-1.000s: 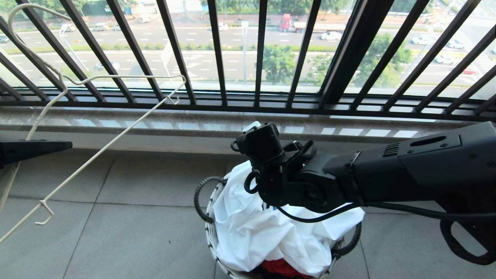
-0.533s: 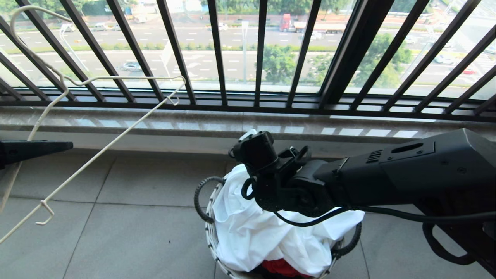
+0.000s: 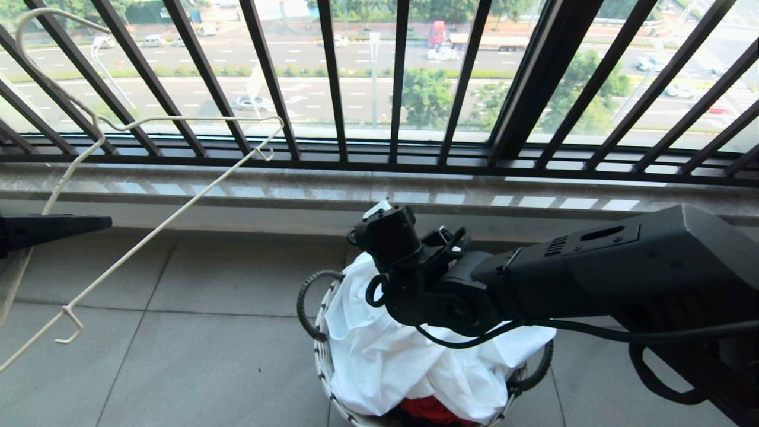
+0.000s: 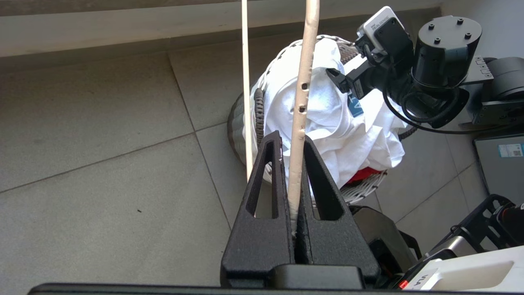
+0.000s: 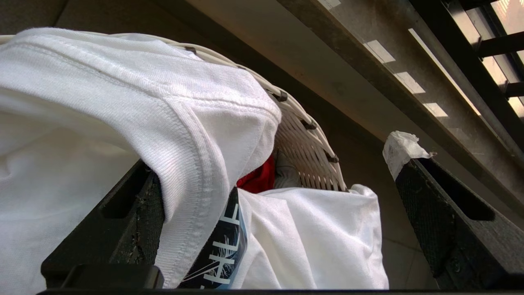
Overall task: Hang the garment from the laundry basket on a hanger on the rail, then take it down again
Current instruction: Pick up clothes from the basket
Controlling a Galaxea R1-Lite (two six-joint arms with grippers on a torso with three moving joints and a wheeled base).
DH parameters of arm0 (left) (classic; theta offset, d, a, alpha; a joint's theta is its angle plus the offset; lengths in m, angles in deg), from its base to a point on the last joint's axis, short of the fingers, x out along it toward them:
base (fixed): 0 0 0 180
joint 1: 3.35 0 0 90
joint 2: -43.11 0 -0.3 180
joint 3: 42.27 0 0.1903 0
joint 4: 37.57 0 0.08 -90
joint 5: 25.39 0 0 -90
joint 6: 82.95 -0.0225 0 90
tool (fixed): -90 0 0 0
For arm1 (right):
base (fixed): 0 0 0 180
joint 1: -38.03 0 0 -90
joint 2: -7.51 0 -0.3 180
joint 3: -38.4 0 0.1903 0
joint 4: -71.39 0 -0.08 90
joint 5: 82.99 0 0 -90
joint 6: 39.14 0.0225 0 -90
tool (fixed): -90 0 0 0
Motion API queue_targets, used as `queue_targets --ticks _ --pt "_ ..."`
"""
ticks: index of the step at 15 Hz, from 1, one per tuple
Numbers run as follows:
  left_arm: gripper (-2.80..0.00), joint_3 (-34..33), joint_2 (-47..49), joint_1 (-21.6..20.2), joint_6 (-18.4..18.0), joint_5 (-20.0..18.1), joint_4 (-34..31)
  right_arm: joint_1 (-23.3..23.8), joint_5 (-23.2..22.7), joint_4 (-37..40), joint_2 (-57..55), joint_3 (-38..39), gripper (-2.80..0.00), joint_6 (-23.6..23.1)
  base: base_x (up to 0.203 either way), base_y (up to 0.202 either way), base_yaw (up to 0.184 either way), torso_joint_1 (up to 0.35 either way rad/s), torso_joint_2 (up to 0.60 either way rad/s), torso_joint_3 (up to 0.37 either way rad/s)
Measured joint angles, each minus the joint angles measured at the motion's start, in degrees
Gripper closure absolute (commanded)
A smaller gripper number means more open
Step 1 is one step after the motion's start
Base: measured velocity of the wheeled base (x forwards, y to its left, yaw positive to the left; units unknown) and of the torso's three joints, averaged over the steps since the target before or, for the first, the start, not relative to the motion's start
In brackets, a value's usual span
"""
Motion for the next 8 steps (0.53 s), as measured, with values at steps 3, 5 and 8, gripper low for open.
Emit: queue_targets --ticks 3,5,8 --pt "0.0 0.0 0.0 0.0 0.1 0.0 0.0 0.1 0.0 -0.1 -0.5 -0.6 0.0 -0.7 0.0 0.0 0.0 0.0 0.0 0.0" --pt "0.0 0.0 0.0 -0.1 0.1 0.0 0.0 0.3 0.0 0.0 -0.5 -1.0 0.0 -0.8 0.0 0.0 0.0 0.0 0.0 0.0" --pt "0.0 0.0 0.0 -0.1 0.1 0.0 0.0 0.3 -0.1 0.0 -0.5 -1.1 0.0 -0.8 0.0 0.0 0.0 0.0 0.0 0.0"
